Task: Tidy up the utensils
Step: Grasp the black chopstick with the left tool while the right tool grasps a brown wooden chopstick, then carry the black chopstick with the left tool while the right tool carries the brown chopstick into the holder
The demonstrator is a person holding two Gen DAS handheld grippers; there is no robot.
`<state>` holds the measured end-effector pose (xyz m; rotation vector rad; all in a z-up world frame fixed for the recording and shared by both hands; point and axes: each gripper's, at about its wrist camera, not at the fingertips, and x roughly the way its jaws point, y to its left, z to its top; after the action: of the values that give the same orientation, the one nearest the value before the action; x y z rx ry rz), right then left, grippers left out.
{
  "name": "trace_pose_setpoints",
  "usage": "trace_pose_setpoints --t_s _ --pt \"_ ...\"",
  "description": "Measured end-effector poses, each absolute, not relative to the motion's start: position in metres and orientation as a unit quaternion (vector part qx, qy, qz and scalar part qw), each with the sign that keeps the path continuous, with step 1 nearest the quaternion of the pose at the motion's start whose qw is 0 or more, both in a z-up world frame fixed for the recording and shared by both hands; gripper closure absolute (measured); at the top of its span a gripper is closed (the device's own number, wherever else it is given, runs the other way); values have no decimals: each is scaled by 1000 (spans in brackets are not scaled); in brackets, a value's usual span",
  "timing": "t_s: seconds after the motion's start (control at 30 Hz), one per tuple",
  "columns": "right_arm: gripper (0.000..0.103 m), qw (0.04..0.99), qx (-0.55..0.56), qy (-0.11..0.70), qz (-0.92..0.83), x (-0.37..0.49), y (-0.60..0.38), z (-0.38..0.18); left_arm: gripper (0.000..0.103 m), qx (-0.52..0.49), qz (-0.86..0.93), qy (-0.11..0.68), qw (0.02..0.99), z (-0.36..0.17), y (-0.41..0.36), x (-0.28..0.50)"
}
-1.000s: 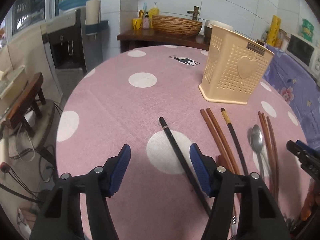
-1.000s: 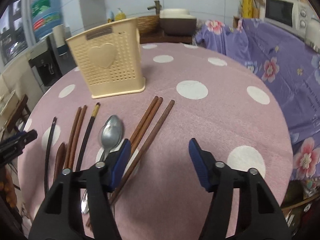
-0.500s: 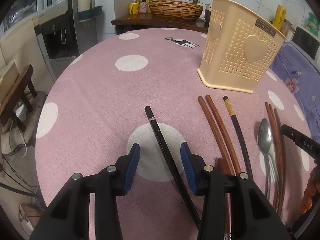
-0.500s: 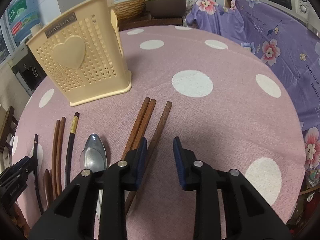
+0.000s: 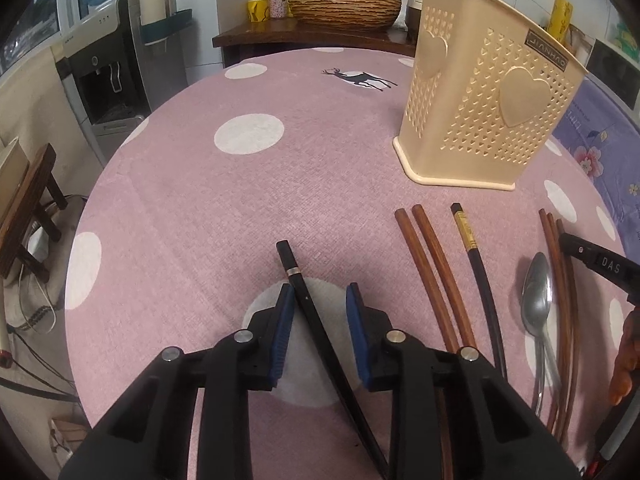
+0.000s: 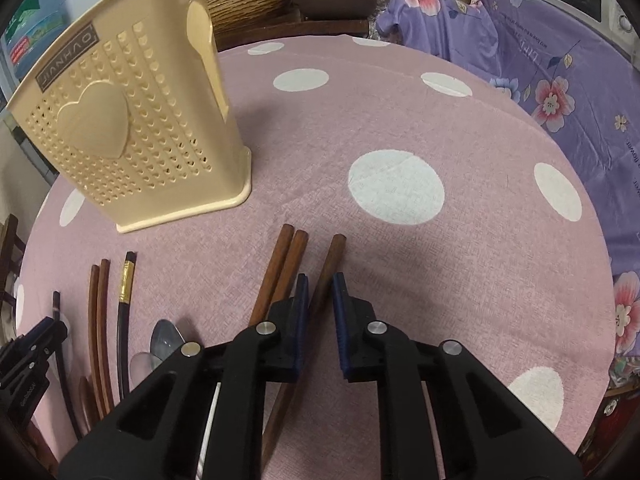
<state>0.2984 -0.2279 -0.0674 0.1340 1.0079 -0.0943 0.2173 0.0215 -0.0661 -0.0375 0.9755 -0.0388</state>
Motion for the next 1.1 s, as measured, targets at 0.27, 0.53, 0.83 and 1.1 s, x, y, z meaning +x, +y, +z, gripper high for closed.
trace_pose_setpoints --t_s 0.27,0.53,0.83,1.1 --pt "90 873 73 480 -46 300 -225 -67 76 -5 -22 468 883 -67 6 206" --pt "93 876 71 476 -41 300 -222 -67 90 8 -18 470 882 -67 4 224" --pt "95 877 71 473 -39 314 -227 -68 94 37 -16 475 879 -68 -6 254" --pt "95 883 52 466 -37 313 -223 -69 95 42 -12 468 882 -68 -8 256"
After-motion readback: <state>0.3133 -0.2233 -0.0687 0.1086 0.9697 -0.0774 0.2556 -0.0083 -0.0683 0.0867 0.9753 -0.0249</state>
